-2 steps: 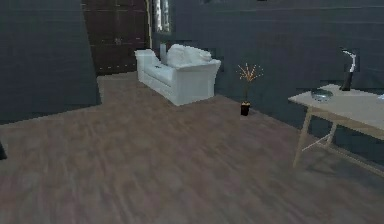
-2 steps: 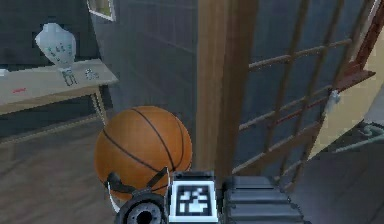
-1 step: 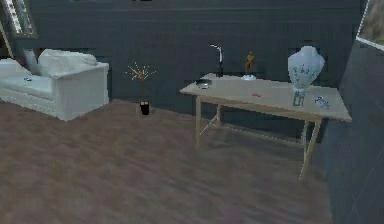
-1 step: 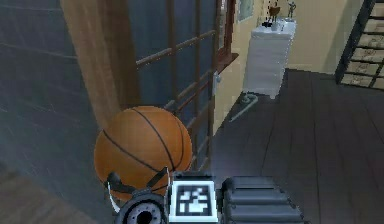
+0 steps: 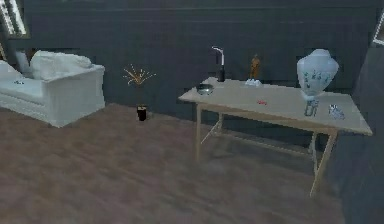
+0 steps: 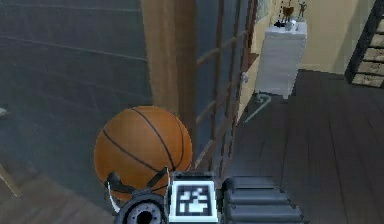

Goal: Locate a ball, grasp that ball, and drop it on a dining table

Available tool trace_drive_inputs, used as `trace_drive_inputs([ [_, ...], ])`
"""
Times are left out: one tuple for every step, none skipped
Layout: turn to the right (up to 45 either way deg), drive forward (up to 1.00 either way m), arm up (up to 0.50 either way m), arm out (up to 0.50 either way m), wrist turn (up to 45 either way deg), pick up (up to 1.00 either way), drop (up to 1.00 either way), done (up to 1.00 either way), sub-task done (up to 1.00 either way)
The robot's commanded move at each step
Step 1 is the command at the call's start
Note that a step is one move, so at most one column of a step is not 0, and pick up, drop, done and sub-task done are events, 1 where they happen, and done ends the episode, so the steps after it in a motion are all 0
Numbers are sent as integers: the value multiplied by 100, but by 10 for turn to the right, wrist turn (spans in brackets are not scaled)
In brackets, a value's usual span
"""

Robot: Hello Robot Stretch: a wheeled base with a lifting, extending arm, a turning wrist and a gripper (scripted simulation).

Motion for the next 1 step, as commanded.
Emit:
trace_drive_inputs([
  [150,0,0,0,0,0,0,0,0],
])
